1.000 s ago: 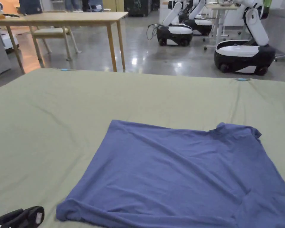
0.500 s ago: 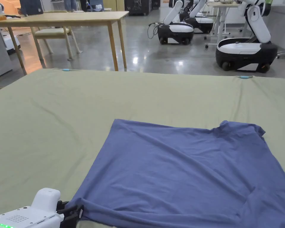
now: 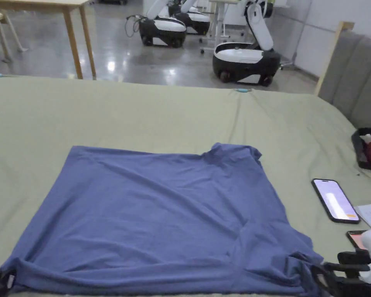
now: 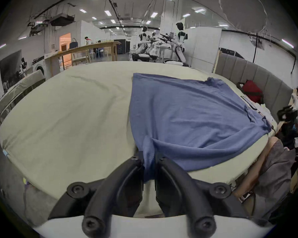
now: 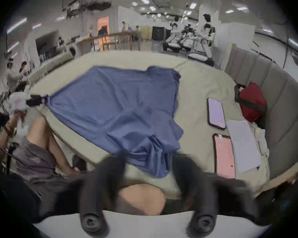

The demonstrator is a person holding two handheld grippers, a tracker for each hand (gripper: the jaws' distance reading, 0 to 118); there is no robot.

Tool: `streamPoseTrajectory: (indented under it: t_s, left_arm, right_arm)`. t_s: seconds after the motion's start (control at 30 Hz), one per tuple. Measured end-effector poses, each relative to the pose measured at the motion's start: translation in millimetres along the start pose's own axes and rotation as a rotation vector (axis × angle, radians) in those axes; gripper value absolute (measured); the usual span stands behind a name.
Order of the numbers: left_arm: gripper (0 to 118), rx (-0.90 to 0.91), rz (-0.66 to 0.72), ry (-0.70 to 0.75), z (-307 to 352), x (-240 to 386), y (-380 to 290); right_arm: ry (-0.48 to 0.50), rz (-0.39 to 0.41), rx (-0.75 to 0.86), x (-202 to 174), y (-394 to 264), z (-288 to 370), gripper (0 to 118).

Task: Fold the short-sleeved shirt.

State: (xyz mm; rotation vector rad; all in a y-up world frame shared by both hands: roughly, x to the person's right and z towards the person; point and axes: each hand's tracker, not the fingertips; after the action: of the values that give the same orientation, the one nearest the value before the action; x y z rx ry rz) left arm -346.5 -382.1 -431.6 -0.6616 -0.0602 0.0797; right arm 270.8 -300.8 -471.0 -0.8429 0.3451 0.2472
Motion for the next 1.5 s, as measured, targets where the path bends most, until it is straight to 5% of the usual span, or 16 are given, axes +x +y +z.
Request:
streamPoseTrajectory:
  t_s: [0.17,0.2,0.23,0.3,0.33,0.6,0.83,0.93,1.2,1.4,1.47,1.5]
  left_arm:
    - [11,-0.031,0.088,-0.055,0.8,8.6,-3.9]
    - [11,0.012,-0.05,0.049,3.4,3.5,2.3]
    - [11,0.01,-0.05,0.05,2.4,2.6,2.1]
    - [11,0.002,-0.051,0.054,1.6,5.0,3.0]
    - [11,-0.001,-0.046,0.051,2.2,5.9,3.4]
    - [11,0.028,0.047,-0.02,8.8,-7.8,24.5]
    - [11,0.167,0.079,-0.09,1.8,4.1,129.9]
    - [11,0.123,0.004,-0.02,-43.0,5.1,160.6]
    - [11,-0.186,0.071,0.062,-189.0,-3.4,149.5]
    - [11,-0.169,0.025,0.075,-190.2,-2.1,148.9]
    - [23,-0.178,0.049,0.068,-186.0,-5.3,151.1]
    - [47,-0.177,0.057,0.088,-180.7,-5.9,153.1]
  right_arm:
    - [0.018,-0.062,-0.131,17.6,-11.3,-57.5,93]
    - [0.049,-0.051,-0.153,19.5,-14.2,-66.0,89]
    - [0.068,-0.052,-0.174,20.1,-15.8,-72.0,71]
    - [0.088,-0.059,-0.163,16.7,-15.0,-76.7,10]
    - [0.141,-0.075,-0.124,16.1,-15.7,-75.4,7]
    - [0.103,-0.128,0.056,22.5,-8.6,-35.8,7]
    - [-0.013,-0.152,0.292,28.9,89.4,-12.7,7]
    - [-0.037,-0.159,0.268,39.5,130.7,-52.2,7]
    - [-0.181,-0.203,-0.004,64.5,161.0,-220.0,7]
    - [-0.171,-0.241,-0.038,68.1,152.0,-252.9,7]
    - [-0.159,-0.251,-0.045,72.2,157.2,-245.2,8]
    - [-0.153,-0.254,-0.034,72.3,158.3,-232.2,16]
